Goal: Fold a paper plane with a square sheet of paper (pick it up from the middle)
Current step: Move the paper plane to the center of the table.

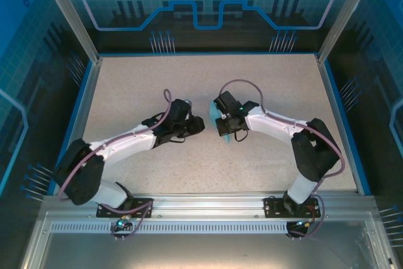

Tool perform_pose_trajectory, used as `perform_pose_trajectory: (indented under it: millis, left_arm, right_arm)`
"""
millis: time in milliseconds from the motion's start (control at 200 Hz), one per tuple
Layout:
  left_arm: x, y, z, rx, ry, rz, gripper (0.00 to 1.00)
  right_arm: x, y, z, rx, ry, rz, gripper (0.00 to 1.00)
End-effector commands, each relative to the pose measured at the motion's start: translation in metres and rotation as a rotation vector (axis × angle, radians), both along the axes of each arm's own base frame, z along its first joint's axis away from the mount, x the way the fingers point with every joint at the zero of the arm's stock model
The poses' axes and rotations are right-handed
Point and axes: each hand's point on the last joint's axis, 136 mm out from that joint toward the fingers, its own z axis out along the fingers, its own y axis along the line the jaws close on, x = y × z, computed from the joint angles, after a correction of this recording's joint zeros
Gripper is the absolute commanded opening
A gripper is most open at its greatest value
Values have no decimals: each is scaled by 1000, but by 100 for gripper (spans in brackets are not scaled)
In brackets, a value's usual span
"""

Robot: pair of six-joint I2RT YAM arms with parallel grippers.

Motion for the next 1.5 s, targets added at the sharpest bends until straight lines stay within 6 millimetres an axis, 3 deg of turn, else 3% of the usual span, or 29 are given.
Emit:
perform_pose_trajectory:
  millis: [0,280,515,800,990,1230,1375,1490]
  left_arm:
    - [-6,33,-10,72,15,100,35]
    - [-16,43,-11,78,18,102,36]
    - [-18,42,-12,79,22,89,36]
    - [-17,41,-15,77,30,87,36]
    - [-18,42,-16,85,33,92,36]
    - [-19,44,-15,86,30,93,36]
    - [-18,43,-13,78,30,98,36]
    - [-19,42,-13,77,34,96,36]
  right_arm:
    - [-1,1,-18,-56,68,-79,6]
    - [5,12,-41,-79,117,-110,11]
    - [4,14,-51,-104,136,-102,24]
    - [0,14,-66,-164,157,-91,23]
    - [-7,16,-88,-227,192,-99,18]
    - [3,21,-66,-199,146,-144,18]
    - [9,25,-60,-132,114,-222,8]
    - [9,29,-60,-106,112,-253,5]
